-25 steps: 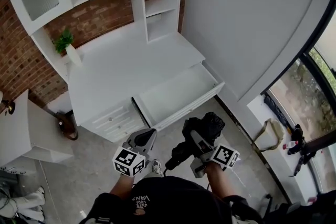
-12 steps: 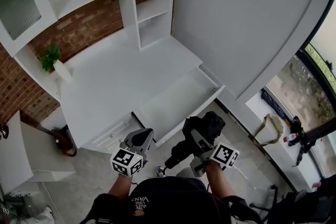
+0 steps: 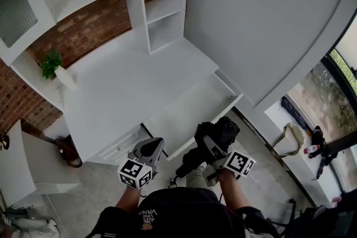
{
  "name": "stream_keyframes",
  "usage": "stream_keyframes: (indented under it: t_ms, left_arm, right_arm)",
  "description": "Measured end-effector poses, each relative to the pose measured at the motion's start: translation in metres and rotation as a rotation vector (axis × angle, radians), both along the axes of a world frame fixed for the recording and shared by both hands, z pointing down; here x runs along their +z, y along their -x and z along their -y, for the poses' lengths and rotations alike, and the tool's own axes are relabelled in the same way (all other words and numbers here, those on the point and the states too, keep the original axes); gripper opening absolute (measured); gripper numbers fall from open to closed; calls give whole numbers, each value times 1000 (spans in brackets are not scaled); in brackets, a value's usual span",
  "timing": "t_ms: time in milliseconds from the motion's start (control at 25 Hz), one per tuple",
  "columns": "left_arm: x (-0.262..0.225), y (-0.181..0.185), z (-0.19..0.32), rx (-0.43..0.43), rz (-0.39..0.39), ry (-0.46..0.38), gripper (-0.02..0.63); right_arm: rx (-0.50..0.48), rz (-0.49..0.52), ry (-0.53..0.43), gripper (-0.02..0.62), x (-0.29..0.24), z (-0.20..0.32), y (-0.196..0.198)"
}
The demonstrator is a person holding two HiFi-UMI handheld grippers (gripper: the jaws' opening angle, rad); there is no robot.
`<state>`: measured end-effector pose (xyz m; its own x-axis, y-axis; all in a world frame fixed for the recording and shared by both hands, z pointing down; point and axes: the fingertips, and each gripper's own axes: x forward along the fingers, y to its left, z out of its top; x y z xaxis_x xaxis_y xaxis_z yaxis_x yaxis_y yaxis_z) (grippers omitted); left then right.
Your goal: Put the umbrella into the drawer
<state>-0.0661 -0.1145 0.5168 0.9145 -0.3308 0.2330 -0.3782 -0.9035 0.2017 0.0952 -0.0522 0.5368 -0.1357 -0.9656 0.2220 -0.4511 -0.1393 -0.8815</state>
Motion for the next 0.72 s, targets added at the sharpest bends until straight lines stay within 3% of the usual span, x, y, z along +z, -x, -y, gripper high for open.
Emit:
stream_keyframes:
  t_ms: [720]
  left_arm:
    - [4,-61,72,-171,23,6,6]
  right_arm:
    - [-108,15,73,255,37,104,-90]
